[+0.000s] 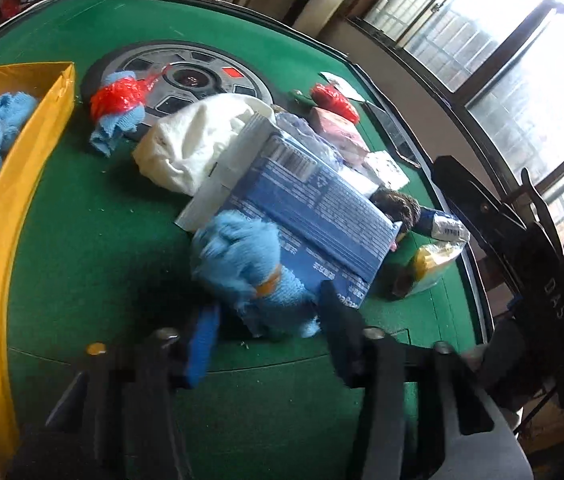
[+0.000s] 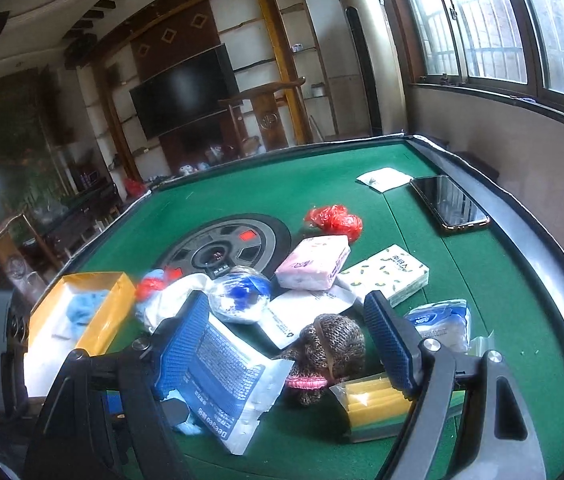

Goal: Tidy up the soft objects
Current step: 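Grasp the blue towel with the orange band using the left tool and lift, then drop the banded towel into the box while the right tool drops a red-mesh towel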

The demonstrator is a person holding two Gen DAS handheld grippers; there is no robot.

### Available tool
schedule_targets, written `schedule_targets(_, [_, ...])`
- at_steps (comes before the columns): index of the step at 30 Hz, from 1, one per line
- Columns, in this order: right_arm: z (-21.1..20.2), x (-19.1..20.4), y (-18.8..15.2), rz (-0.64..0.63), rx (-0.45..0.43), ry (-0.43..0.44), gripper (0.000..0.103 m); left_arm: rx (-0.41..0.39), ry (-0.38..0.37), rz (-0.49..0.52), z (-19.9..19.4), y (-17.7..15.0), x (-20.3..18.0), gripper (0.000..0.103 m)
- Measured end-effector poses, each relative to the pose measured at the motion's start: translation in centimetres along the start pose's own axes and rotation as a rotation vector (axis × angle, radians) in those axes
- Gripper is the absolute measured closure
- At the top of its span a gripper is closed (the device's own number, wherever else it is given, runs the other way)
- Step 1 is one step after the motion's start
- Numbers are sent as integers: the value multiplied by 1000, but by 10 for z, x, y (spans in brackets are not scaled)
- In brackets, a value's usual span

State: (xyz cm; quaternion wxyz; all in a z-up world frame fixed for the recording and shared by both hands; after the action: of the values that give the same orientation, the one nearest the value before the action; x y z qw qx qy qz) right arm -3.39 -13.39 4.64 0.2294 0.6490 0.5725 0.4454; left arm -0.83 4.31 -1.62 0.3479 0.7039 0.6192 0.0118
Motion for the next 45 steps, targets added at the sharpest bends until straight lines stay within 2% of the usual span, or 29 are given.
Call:
schedule_targets(7, [3, -2, -1, 0, 7, -10, 28, -18, -15, -26, 0, 4, 6, 72])
schedule_targets(9, [3, -2, -2, -3, 8, -15, 28, -31, 4, -35, 8, 9, 3, 59])
schedule_targets(13, [5, -4, -3, -7, 14, -27, 28, -58, 1, -15, 17, 15, -1, 57])
schedule_targets(14, [5, -4, -3, -7, 12, -30, 28, -55, -18, -24, 15, 14, 0, 63])
schedule_targets(15, [6, -5, -3, -7, 11, -33, 28, -51, -44, -32, 12, 13, 1, 76])
schedule_targets(16, [6, -6, -3, -5, 10, -35, 28, -48, -69, -40, 9, 12, 3, 77])
schedule_targets(24, [11, -7, -4, -7, 29, -50, 28, -152, -158, -80, -72, -8, 21, 77])
schedule_targets(32, [12, -4, -6, 3, 44, -33, 28, -234, -82, -100, -129, -27, 59, 77])
schedule_targets(39, [29, 48, -1, -40, 180, 78, 28, -291, -48, -160, -151, -34, 94, 77])
schedule_targets(42, [50, 87, 4, -102, 274, 124, 28, -305, -57, -177, -153, -35, 103, 77])
schedule_targets(45, [81, 123, 6, -170, 339, 119, 28, -307, -53, -196, -155, -38, 115, 77])
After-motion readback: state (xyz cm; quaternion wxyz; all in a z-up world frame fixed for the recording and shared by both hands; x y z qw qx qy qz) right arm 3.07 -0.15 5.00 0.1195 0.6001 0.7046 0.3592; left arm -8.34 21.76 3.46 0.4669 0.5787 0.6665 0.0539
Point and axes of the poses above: each gripper's, at about its wrist camera, not at the fingertips, and z roughly the way its jaws point, x to its left, y to its top, the point moved 5 cm from there along z, roughly the way its jaws point, and after that the axes turned 6 degrees about z, right-handed, at the moved point
